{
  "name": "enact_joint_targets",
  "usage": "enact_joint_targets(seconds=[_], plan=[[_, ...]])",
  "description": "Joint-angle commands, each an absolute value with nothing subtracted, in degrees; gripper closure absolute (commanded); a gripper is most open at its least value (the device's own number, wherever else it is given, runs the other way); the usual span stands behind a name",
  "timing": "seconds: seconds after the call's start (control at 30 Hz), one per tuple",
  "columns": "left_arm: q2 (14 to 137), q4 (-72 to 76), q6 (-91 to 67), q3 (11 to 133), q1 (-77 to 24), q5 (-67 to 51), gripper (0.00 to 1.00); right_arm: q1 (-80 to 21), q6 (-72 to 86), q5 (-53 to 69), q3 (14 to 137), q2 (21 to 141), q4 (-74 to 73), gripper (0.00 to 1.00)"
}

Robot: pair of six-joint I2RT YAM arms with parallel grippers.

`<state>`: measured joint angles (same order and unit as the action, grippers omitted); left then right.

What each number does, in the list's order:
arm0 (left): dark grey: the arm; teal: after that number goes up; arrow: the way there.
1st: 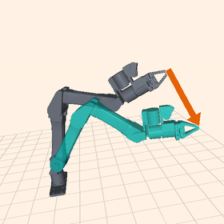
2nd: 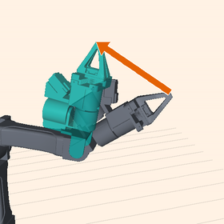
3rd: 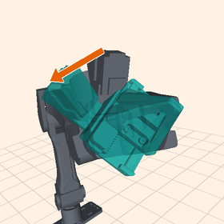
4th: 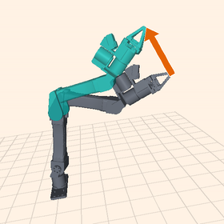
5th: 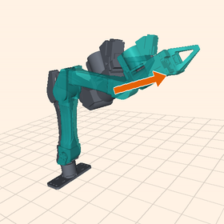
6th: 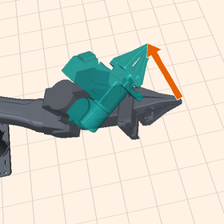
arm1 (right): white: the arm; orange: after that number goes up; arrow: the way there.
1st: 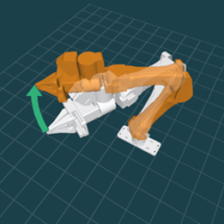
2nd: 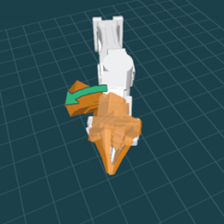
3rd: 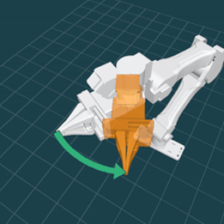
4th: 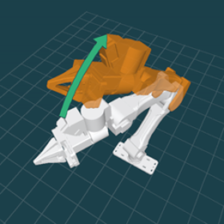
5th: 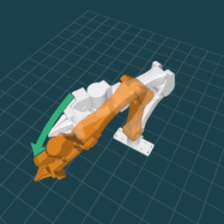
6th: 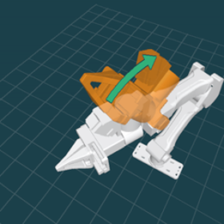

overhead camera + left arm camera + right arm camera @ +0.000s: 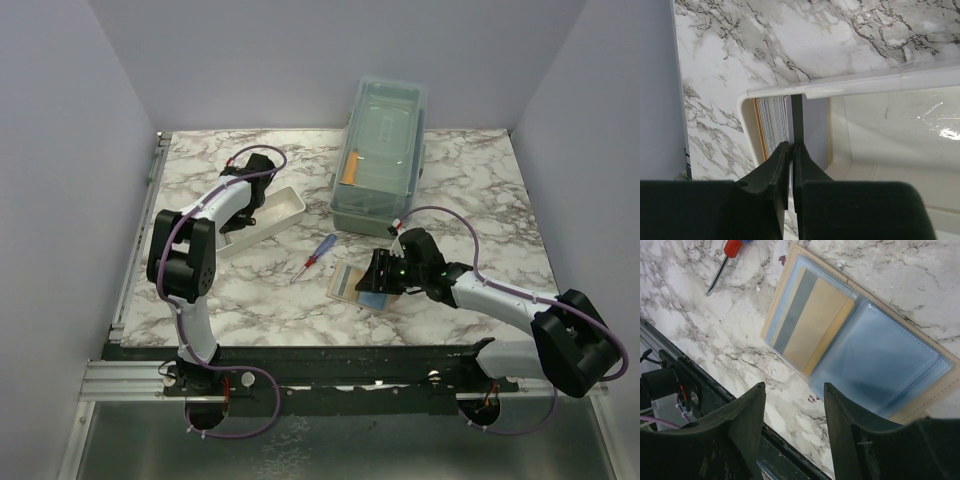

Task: Put the credit cards into the card holder
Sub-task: Pick up the credit card from the storage box.

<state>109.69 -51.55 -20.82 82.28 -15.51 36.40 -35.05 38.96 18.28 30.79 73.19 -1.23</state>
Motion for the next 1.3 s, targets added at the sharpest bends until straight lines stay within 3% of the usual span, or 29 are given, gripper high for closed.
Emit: enact_joint_targets(seconds=[0.0,1.27], plan=[[107.2,-51.9,-20.8,82.1,-15.9,36.6,0.97,-35.1,38.6,18.5,31.5,73.1,-1.5,0.47],[99.4,-44.5,-24.3,82.7,-17.7,36.4,1.0,-35.1,38.7,19.3,31.2,74.1,-0.7,0.48]])
